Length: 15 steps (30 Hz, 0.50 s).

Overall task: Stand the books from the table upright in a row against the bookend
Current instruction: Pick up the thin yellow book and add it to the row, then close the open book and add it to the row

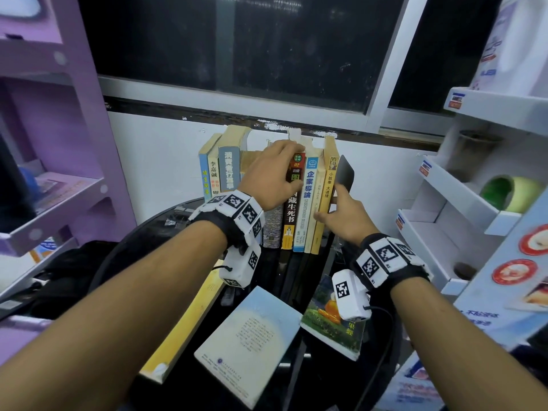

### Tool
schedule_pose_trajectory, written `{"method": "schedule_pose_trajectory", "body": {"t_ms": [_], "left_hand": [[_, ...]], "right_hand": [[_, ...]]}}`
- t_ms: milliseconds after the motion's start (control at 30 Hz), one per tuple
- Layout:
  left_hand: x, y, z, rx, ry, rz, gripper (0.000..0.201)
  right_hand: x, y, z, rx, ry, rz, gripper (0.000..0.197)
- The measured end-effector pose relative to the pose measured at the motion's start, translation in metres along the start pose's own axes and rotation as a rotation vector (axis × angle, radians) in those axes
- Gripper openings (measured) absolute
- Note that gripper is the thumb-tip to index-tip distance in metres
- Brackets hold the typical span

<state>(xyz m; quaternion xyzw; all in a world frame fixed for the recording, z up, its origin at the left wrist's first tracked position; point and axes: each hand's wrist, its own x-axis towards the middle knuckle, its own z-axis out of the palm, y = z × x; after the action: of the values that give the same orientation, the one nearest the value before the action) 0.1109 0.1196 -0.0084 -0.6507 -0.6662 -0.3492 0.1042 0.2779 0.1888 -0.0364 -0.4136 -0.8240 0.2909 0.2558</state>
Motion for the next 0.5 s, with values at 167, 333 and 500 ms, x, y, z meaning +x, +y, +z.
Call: {"method": "schedule_pose_trajectory", "body": {"t_ms": [167, 333, 500], "left_hand": [[-0.030, 0.004, -0.009, -0.103, 0.036, -0.023, 0.051], [-0.067, 0.003, -0.013, -0.091, -0.095, -0.096, 0.050], [-0.103, 0.000, -0.010, -0.076, -0.435, -0.219, 0.049]], "right_hand": [[-0.023, -0.005, 0.000, 0.000, -0.012, 0.013, 0.062], [-0.046, -0.007, 0.005, -0.092, -0.071, 0.030, 0.063], [-0.068, -0.007, 0.018, -0.198, -0.206, 0.081, 0.078]]}}
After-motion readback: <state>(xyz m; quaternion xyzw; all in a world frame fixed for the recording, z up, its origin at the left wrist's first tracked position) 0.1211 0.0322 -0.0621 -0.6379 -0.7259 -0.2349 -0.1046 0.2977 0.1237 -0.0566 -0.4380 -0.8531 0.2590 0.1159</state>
